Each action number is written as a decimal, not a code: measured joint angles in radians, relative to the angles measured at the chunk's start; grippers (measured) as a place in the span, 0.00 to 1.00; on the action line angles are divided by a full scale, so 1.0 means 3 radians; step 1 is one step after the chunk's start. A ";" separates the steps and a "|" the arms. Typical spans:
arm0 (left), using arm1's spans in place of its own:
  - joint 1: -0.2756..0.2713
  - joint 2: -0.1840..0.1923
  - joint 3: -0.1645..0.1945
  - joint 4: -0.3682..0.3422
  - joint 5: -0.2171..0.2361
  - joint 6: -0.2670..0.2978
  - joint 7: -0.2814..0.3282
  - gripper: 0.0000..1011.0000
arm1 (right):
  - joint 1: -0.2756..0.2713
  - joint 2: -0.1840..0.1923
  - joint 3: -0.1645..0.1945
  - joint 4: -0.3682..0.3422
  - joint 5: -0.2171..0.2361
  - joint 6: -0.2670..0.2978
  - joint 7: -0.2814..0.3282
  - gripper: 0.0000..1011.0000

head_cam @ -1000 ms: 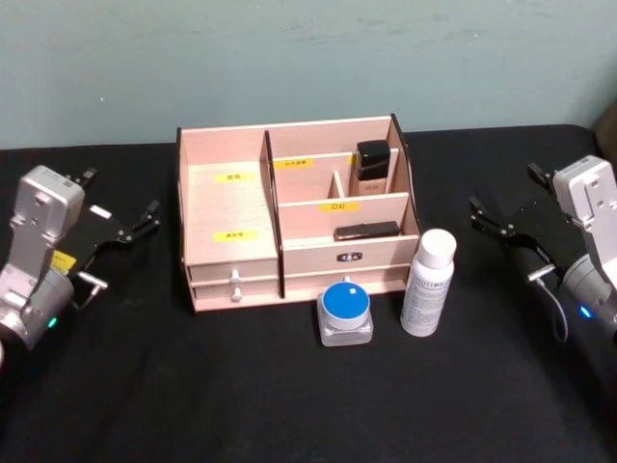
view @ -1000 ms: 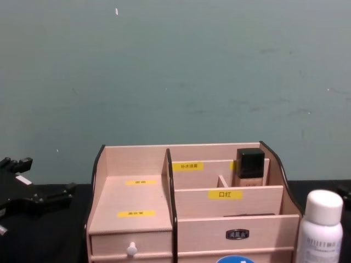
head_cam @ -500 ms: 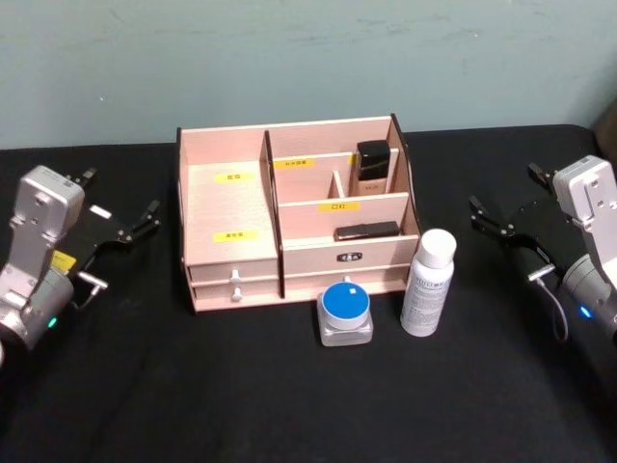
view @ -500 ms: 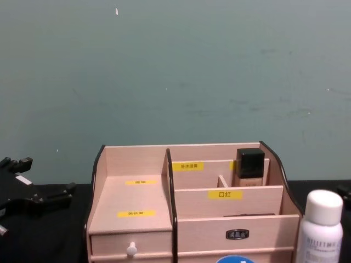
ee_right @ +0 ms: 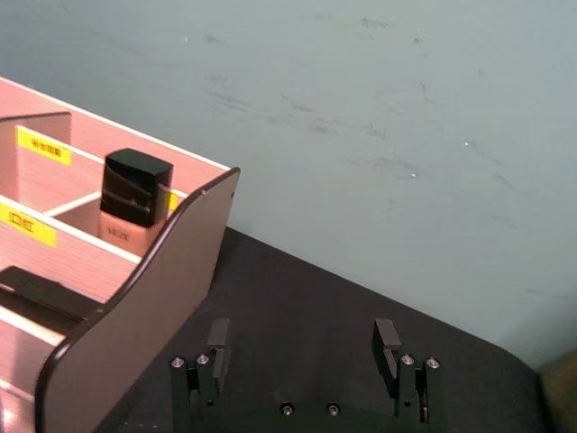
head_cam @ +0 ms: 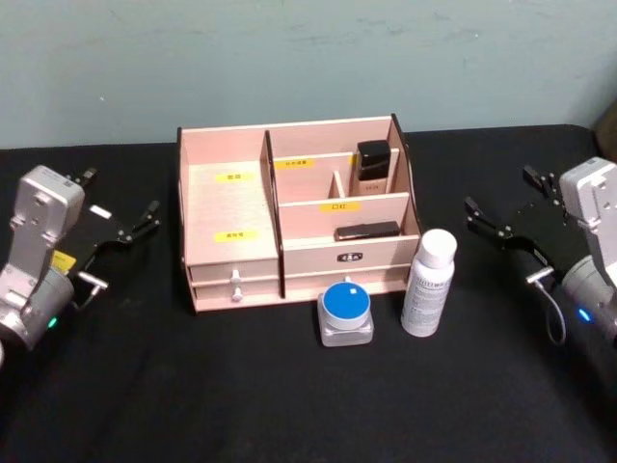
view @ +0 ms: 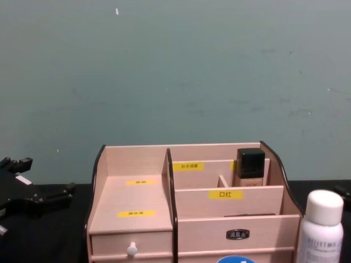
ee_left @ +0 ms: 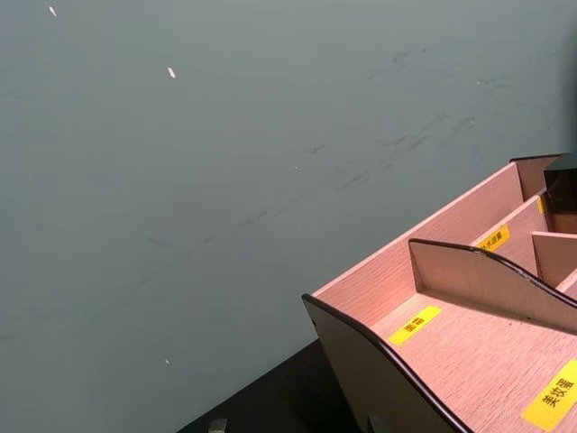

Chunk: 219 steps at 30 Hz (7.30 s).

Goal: Pick up the facial cleanser and watermelon frost from the table and place them into the tiered storage box.

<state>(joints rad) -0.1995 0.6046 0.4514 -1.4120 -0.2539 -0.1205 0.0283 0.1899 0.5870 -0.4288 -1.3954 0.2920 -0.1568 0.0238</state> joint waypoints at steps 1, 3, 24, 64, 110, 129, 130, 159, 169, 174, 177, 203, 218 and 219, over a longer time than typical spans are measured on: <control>0.0000 0.0000 0.0000 0.0000 0.0000 0.0000 0.0000 1.00 | -0.0165 0.0058 0.0135 -0.0218 0.0135 -0.0040 0.0142 0.99; 0.0000 0.0000 0.0000 0.0000 0.0000 0.0000 0.0000 1.00 | -0.0231 0.0096 0.0167 -0.0339 0.0161 -0.0031 0.0190 0.99; 0.0000 0.0000 0.0000 0.0000 0.0000 0.0000 0.0000 1.00 | -0.0823 0.0340 0.0440 -0.1381 0.0111 0.0217 0.0229 0.99; 0.0000 0.0000 0.0000 0.0000 0.0000 0.0000 0.0000 1.00 | -0.1254 -0.0001 0.0586 -0.1213 0.0603 0.0493 0.0862 0.99; 0.0000 0.0000 0.0000 0.0000 0.0000 0.0000 0.0000 1.00 | -0.0582 -0.0397 0.0461 -0.0410 0.0376 0.0499 0.1336 0.99; 0.0000 0.0000 0.0000 0.0000 0.0000 0.0000 0.0000 1.00 | -0.0563 -0.0407 0.0453 -0.0390 0.0371 0.0484 0.1349 0.89; 0.0000 0.0000 0.0000 0.0000 0.0000 0.0000 0.0000 1.00 | -0.0563 -0.0407 0.0453 -0.0390 0.0371 0.0483 0.1349 0.84; 0.0000 0.0000 0.0000 0.0000 0.0000 0.0000 0.0000 1.00 | -0.0569 -0.0404 0.0457 -0.0397 0.0375 0.0488 0.1344 0.59; 0.0000 0.0000 0.0000 0.0000 0.0000 0.0000 0.0000 1.00 | -0.0549 -0.0389 0.0475 -0.0421 0.0528 0.0446 0.1483 0.59; 0.0000 0.0000 0.0000 0.0000 0.0000 0.0000 0.0000 1.00 | -0.0527 -0.0346 0.0464 -0.0541 0.0559 0.0472 0.1505 0.59; 0.0000 0.0000 0.0000 0.0000 0.0000 0.0000 0.0000 1.00 | -0.0495 -0.0308 0.0444 -0.0640 0.0558 0.0516 0.1507 0.59; 0.0000 0.0000 0.0000 0.0000 0.0000 0.0000 0.0000 1.00 | 0.0600 -0.0390 -0.0059 -0.0288 0.0431 0.0807 0.1784 0.59; 0.0000 0.0000 0.0000 0.0000 0.0000 0.0000 0.0000 1.00 | 0.1104 -0.0647 -0.0245 0.0309 0.0433 0.0631 0.1944 0.59; 0.0000 0.0000 0.0000 0.0000 0.0000 0.0000 0.0000 1.00 | 0.1149 -0.0675 -0.0263 0.0373 0.0433 0.0615 0.1959 0.59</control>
<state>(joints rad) -0.1995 0.6047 0.4513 -1.4120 -0.2539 -0.1205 0.0283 0.5347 0.3845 -0.5078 -1.2835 0.4221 0.0276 0.6115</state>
